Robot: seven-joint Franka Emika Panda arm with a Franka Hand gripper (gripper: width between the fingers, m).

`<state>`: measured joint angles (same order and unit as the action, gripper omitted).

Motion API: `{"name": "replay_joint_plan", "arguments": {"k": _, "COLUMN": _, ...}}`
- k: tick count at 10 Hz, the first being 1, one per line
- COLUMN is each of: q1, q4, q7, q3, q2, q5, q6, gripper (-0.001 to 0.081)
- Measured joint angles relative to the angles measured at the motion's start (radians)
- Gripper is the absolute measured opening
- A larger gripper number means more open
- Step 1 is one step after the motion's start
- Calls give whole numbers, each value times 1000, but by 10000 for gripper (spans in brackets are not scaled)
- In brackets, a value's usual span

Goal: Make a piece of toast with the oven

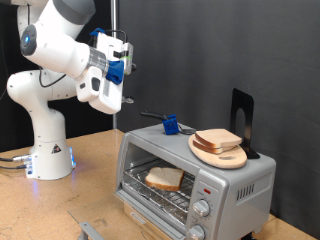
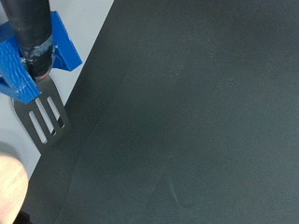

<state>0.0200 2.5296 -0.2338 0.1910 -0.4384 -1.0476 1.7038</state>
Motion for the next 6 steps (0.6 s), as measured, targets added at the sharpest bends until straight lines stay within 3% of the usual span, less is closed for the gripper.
{"name": "replay_joint_plan", "arguments": {"k": 3, "q1": 14, "q4": 2, "q7": 117, "q3": 19, "q2": 3, "q5": -58, "q6": 3, "gripper": 682}}
{"name": "replay_joint_plan", "arguments": {"k": 6, "q1": 57, "q4": 4, "q7": 143, "q3": 38, "q2": 24, "q5": -68, "q6": 104, "gripper": 682}}
